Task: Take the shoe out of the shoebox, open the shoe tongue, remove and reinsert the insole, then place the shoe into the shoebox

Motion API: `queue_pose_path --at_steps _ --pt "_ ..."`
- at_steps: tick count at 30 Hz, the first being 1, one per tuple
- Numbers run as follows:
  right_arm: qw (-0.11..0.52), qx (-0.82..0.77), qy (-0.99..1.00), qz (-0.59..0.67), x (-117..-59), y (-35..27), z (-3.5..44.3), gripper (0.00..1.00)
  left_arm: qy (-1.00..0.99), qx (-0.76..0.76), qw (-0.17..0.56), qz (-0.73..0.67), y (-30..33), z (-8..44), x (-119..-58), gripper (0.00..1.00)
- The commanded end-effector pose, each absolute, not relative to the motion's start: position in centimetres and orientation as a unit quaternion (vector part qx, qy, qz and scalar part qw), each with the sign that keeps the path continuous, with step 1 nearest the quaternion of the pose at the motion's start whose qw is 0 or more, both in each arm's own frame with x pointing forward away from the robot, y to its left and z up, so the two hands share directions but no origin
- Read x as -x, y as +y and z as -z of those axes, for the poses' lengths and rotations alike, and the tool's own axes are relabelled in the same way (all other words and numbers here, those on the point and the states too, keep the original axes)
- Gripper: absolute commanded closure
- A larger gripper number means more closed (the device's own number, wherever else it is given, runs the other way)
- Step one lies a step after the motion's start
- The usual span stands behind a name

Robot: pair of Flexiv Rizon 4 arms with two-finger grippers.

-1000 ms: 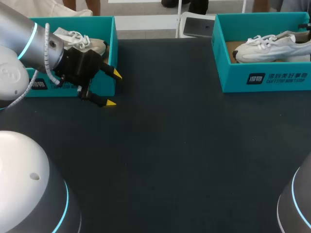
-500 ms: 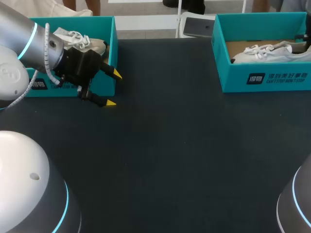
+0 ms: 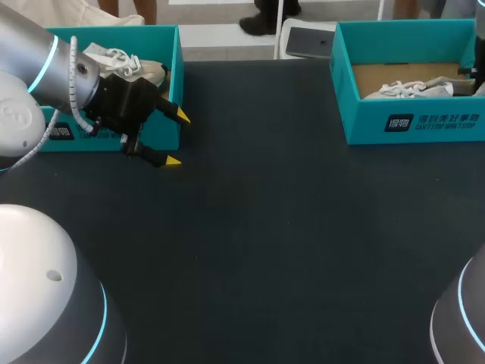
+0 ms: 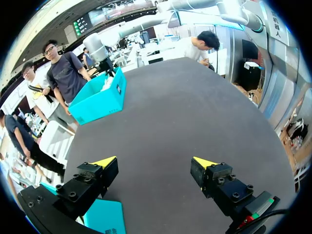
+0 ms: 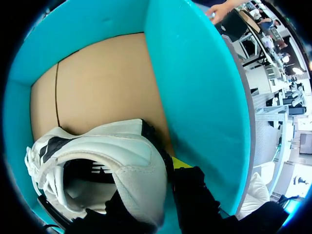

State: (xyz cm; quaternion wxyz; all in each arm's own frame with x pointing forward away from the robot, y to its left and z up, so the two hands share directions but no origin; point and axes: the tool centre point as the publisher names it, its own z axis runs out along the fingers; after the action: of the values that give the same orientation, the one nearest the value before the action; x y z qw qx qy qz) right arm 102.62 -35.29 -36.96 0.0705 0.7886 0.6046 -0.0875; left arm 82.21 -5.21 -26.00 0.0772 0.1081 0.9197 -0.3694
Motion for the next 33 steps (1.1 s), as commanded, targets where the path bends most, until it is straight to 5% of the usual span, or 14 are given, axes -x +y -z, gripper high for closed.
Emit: queue_pose_path --at_steps 1,9,12,21,33 --pt "0.064 -0.788 0.605 0.089 -103.2 -35.3 37.8 1.00 0.920 -0.108 0.077 0.368 -5.2 26.0 -82.2 0.00" --pt "0.063 -0.790 0.603 0.093 -103.3 -35.5 38.3 0.80 0.920 -0.108 0.077 0.368 -5.2 26.0 -82.2 0.00" --pt "0.070 -0.790 0.602 0.091 -103.2 -35.7 37.5 0.59 0.920 -0.108 0.077 0.368 -5.2 26.0 -82.2 0.00" --pt "0.079 -0.779 0.616 0.086 -103.1 -35.1 35.4 0.51 0.920 -0.108 0.077 0.368 -5.2 26.0 -82.2 0.00" --pt "0.103 -0.775 0.621 0.054 -101.3 -33.0 30.5 0.10 0.920 -0.108 0.077 0.368 -5.2 26.0 -82.2 0.00"
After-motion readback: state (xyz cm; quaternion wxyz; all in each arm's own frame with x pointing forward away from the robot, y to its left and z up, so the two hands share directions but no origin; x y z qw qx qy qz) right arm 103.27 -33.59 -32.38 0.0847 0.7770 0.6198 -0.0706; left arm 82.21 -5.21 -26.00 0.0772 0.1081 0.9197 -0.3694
